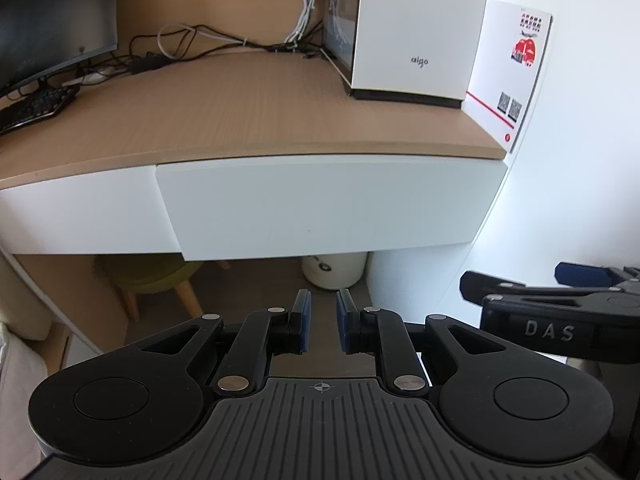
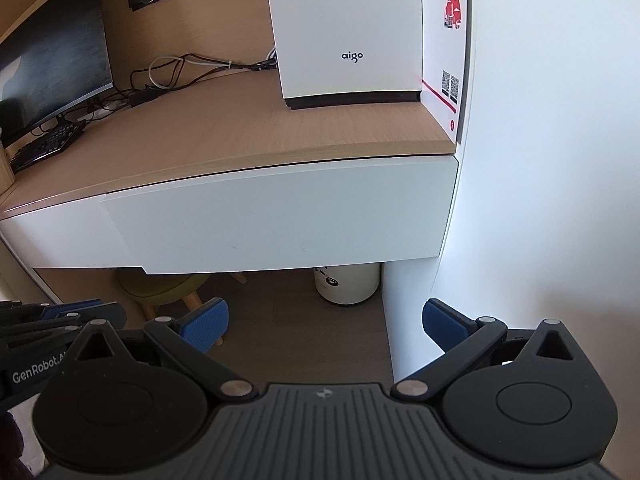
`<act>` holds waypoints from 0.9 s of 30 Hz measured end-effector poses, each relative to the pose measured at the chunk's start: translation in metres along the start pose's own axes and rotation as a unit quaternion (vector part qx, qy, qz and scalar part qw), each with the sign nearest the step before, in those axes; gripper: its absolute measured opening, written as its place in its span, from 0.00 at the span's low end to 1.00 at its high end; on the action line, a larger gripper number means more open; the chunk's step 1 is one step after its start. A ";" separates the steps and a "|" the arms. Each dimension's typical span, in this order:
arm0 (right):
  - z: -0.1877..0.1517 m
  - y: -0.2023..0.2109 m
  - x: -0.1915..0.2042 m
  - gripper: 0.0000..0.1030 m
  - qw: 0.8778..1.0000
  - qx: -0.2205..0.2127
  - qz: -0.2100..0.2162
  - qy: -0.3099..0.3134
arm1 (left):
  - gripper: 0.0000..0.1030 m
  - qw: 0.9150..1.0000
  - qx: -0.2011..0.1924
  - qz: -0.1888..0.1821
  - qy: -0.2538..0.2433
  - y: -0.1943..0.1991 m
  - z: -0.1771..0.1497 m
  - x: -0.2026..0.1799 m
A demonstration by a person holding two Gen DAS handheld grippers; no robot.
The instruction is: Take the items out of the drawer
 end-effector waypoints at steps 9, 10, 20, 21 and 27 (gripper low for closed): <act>0.001 0.001 0.004 1.00 1.000 0.000 0.001 0.004 | 0.16 1.000 -0.015 -0.019 -0.008 0.007 0.000 -0.006; 0.001 0.001 0.004 1.00 1.000 -0.001 0.001 0.005 | 0.16 1.000 -0.014 -0.018 -0.007 0.007 0.000 -0.005; 0.000 0.004 0.007 1.00 1.000 -0.009 0.003 0.009 | 0.16 1.000 -0.015 -0.016 0.004 0.008 0.000 -0.001; 0.000 0.005 0.008 1.00 1.000 -0.010 0.003 0.009 | 0.16 1.000 -0.015 -0.015 0.005 0.008 0.000 -0.001; -0.001 0.005 0.008 1.00 1.000 -0.010 0.002 0.009 | 0.16 1.000 -0.016 -0.013 0.009 0.009 -0.001 0.001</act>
Point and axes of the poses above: each gripper's, at about its wrist camera, not at the fingertips, and y roughly against the way its jaws point, x to its left, z to its top, the point moved 1 cm from there along -y, roughly the way its jaws point, and after that the axes turned 11 degrees about y, right-handed, at the moved point
